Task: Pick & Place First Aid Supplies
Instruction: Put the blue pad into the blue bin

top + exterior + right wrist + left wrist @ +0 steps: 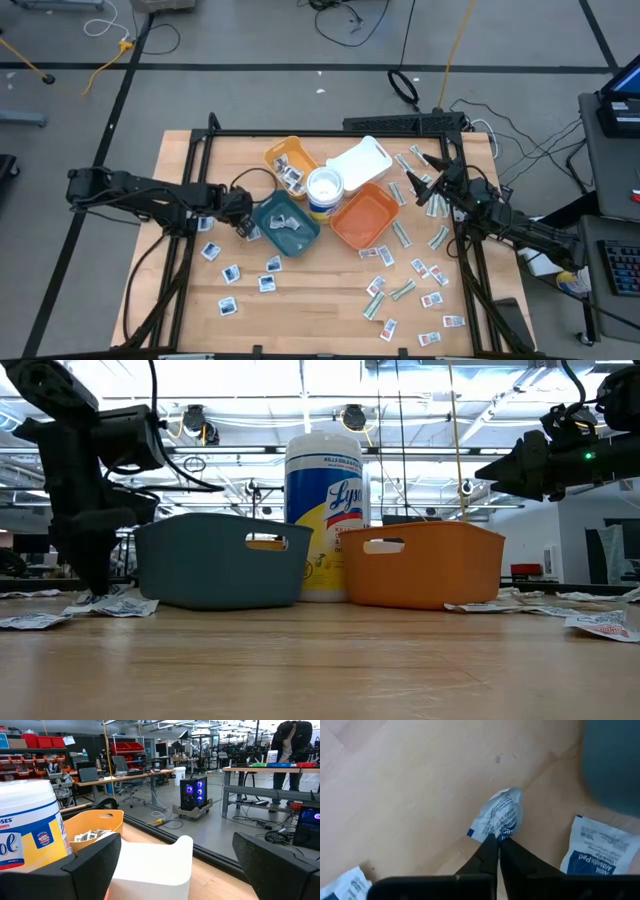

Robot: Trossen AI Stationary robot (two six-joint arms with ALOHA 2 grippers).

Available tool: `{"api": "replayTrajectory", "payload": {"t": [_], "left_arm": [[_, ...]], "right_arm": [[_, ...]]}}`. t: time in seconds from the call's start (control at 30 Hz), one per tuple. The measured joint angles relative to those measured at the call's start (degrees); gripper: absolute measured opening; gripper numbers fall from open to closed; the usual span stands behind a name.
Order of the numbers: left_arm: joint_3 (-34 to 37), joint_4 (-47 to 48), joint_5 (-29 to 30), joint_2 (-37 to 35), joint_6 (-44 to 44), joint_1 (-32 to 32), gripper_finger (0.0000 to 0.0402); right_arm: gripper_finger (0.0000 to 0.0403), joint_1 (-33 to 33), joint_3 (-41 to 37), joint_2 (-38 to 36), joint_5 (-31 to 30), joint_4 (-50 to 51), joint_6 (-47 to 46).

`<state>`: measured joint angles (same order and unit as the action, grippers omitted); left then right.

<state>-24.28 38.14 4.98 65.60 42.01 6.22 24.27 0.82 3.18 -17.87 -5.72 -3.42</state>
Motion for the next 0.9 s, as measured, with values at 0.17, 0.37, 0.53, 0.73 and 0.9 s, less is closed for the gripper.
{"api": "replayTrajectory", "payload": {"t": [0.17,0.37,0.53,0.73,0.9], "left_arm": [[-3.9,5.7,1.2,-4.2,0.6,0.1,0.0005],[-9.0,13.3,4.5,-8.1,-0.1,0.1,0.0003],[-11.4,14.1,4.9,-11.0,0.1,0.1,0.0002],[-16.3,17.2,4.9,-9.7,-0.1,0.0,0.0002],[-23.8,18.8,5.4,-2.6,-1.0,-1.3,0.0001]], "right_arm": [[0.0377,0.0,0.0,0.0,0.0,0.0,0.0],[0.0377,0.0,0.0,0.0,0.0,0.0,0.0],[0.0377,0.0,0.0,0.0,0.0,0.0,0.0],[0.0377,0.0,0.0,0.0,0.0,0.0,0.0],[0.0377,0.0,0.0,0.0,0.0,0.0,0.0]]}}
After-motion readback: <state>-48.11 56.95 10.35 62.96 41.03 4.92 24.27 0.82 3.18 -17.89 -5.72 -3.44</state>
